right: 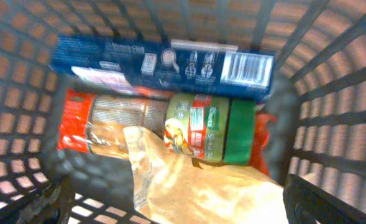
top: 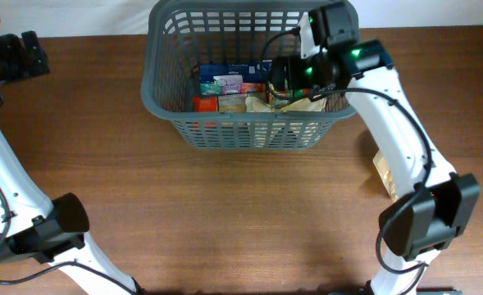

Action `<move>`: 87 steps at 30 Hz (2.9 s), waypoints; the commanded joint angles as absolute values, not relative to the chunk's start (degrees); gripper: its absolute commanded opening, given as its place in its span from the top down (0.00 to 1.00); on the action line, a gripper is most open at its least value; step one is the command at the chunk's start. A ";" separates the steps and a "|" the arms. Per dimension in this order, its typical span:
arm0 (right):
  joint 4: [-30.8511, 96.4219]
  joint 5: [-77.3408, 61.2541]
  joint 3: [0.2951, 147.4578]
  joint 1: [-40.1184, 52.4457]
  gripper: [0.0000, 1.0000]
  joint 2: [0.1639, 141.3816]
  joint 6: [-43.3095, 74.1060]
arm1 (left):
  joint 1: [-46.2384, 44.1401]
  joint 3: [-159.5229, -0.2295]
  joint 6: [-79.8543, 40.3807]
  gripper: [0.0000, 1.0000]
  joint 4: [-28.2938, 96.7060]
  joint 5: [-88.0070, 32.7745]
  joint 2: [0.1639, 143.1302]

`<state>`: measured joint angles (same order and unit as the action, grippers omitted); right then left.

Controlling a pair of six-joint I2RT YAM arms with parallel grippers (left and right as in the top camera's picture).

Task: Pack container
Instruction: 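Release the jar into the basket and withdraw the right gripper, then reach the right gripper to the crumpled snack bag and grasp it, then lift the snack bag with the right gripper and carry it into the basket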

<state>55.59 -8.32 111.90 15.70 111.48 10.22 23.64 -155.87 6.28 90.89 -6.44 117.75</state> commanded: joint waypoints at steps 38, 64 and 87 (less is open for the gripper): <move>77.28 -15.86 96.31 -28.82 0.10 109.03 -7.14 | 23.75 -155.65 5.61 0.01 90.96 -6.44 117.69; 64.47 -1.50 76.86 -22.44 0.06 109.08 0.58 | 23.75 -155.65 5.61 0.01 90.96 -6.44 117.69; 65.49 -9.72 79.92 -22.50 0.77 97.93 8.01 | 23.75 -155.65 5.61 0.01 90.96 -6.42 117.69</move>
